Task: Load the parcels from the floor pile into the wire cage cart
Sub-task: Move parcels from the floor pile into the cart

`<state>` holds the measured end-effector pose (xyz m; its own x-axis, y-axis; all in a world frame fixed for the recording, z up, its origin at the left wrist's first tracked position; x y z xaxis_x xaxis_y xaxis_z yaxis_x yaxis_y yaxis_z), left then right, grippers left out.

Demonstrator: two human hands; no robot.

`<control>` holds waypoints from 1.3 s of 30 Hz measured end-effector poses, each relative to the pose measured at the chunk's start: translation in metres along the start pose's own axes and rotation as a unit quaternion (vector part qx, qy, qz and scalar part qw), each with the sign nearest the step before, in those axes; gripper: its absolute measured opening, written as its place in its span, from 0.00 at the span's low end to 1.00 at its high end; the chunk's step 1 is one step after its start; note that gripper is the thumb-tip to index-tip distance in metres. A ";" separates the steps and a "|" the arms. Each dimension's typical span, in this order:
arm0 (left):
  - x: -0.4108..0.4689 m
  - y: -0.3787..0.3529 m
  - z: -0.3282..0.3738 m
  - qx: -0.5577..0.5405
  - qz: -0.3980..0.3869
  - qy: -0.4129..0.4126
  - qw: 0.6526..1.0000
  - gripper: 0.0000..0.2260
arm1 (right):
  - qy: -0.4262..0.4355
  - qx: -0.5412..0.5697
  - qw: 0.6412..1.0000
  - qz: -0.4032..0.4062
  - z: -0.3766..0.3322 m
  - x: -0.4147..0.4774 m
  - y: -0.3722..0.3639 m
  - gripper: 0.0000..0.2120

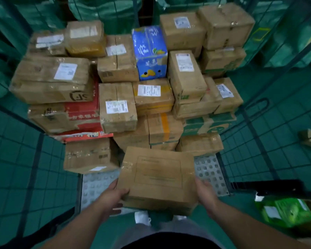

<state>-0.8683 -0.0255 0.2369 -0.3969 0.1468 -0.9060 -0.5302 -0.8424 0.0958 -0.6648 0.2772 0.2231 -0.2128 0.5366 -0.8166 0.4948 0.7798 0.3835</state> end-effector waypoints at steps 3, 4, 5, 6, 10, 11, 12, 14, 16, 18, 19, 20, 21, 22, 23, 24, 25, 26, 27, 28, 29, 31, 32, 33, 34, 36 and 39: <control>0.004 -0.013 -0.018 0.028 -0.003 0.031 0.999 0.28 | -0.009 -0.031 0.999 0.007 0.016 0.016 0.001 0.18; 0.002 -0.017 -0.021 0.039 -0.006 0.034 0.999 0.27 | -0.013 -0.043 0.999 0.009 0.019 0.016 0.002 0.14; 0.007 -0.026 -0.028 0.054 -0.012 0.039 0.998 0.26 | -0.022 -0.049 0.998 0.013 0.021 0.018 0.002 0.13; 0.005 -0.031 -0.028 0.069 -0.014 0.037 0.997 0.24 | -0.030 -0.053 0.998 0.016 0.021 0.019 0.003 0.12; 0.036 -0.063 -0.047 0.125 -0.009 0.038 0.991 0.13 | -0.052 -0.076 0.996 0.013 0.046 0.052 0.011 0.09; 0.050 -0.076 -0.053 0.143 -0.010 0.042 0.989 0.07 | -0.052 -0.091 0.994 0.001 0.053 0.067 0.013 0.11; 0.069 -0.093 -0.062 0.160 -0.011 0.052 0.986 0.03 | -0.055 -0.105 0.993 -0.011 0.063 0.087 0.015 0.15; 0.108 -0.124 -0.078 0.176 -0.016 0.087 0.980 0.04 | -0.081 -0.115 0.990 -0.021 0.083 0.130 0.022 0.23; 0.153 -0.165 -0.097 0.190 -0.035 0.110 0.975 0.06 | -0.105 -0.120 0.987 -0.009 0.112 0.180 0.037 0.27; 0.195 -0.208 -0.113 0.185 -0.056 0.113 0.975 0.13 | -0.114 -0.133 0.984 0.019 0.128 0.224 0.059 0.29; 0.215 -0.231 -0.116 0.181 -0.065 0.109 0.975 0.14 | -0.110 -0.146 0.983 0.030 0.133 0.249 0.071 0.32; 0.231 -0.253 -0.119 0.176 -0.073 0.112 0.975 0.13 | -0.109 -0.161 0.980 0.042 0.131 0.270 0.083 0.35; 0.247 -0.275 -0.121 0.164 -0.082 0.121 0.976 0.14 | -0.104 -0.166 0.979 0.054 0.128 0.290 0.096 0.38; 0.261 -0.297 -0.117 0.142 -0.092 0.128 0.977 0.16 | -0.103 -0.168 0.978 0.071 0.123 0.307 0.107 0.38; 0.276 -0.318 -0.115 0.117 -0.099 0.137 0.979 0.18 | -0.093 -0.167 0.977 0.090 0.118 0.326 0.119 0.36; 0.292 -0.337 -0.111 0.089 -0.101 0.144 0.980 0.19 | -0.086 -0.165 0.976 0.110 0.115 0.342 0.130 0.35; 0.306 -0.350 -0.104 0.052 -0.092 0.152 0.983 0.19 | -0.081 -0.149 0.976 0.136 0.116 0.360 0.140 0.35; 0.316 -0.364 -0.097 0.016 -0.081 0.160 0.984 0.18 | -0.095 -0.124 0.974 0.163 0.121 0.372 0.148 0.38; 0.328 -0.377 -0.092 -0.020 -0.073 0.169 0.983 0.19 | -0.130 -0.089 0.969 0.190 0.134 0.384 0.155 0.40; 0.335 -0.385 -0.088 -0.049 -0.064 0.184 0.980 0.22 | -0.188 -0.044 0.960 0.204 0.150 0.388 0.155 0.38; 0.344 -0.393 -0.087 -0.075 -0.059 0.197 0.976 0.25 | -0.238 0.022 0.951 0.194 0.166 0.391 0.147 0.32; 0.356 -0.402 -0.085 -0.089 -0.057 0.207 0.973 0.29 | -0.272 0.160 0.942 0.114 0.184 0.398 0.116 0.26; 0.357 -0.405 -0.086 -0.086 -0.055 0.210 0.972 0.28 | -0.270 0.214 0.936 0.070 0.188 0.400 0.099 0.24; 0.360 -0.407 -0.087 -0.082 -0.056 0.208 0.973 0.27 | -0.261 0.251 0.931 0.039 0.190 0.401 0.087 0.24; 0.362 -0.408 -0.087 -0.074 -0.060 0.202 0.975 0.26 | -0.255 0.259 0.931 0.029 0.193 0.399 0.081 0.23; 0.364 -0.414 -0.085 -0.047 -0.078 0.199 0.976 0.29 | -0.248 0.263 0.931 0.052 0.197 0.398 0.081 0.24; 0.369 -0.431 -0.069 0.001 -0.090 0.196 0.977 0.22 | -0.254 0.255 0.927 0.105 0.198 0.406 0.094 0.28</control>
<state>-0.7341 0.3562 -0.1672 0.0196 0.0824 -0.9964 -0.5669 -0.8200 -0.0790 -0.5375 0.5040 -0.1578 0.2939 0.3374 -0.8943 0.8416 0.3521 0.4095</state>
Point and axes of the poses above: each hand's wrist, its own x-axis towards the middle knuckle, its own y-axis out of the back of the hand, z = x × y, the point moved 9 cm from there along x, towards the middle knuckle, and after that the axes turned 11 degrees about -x, right-handed, at the moved point
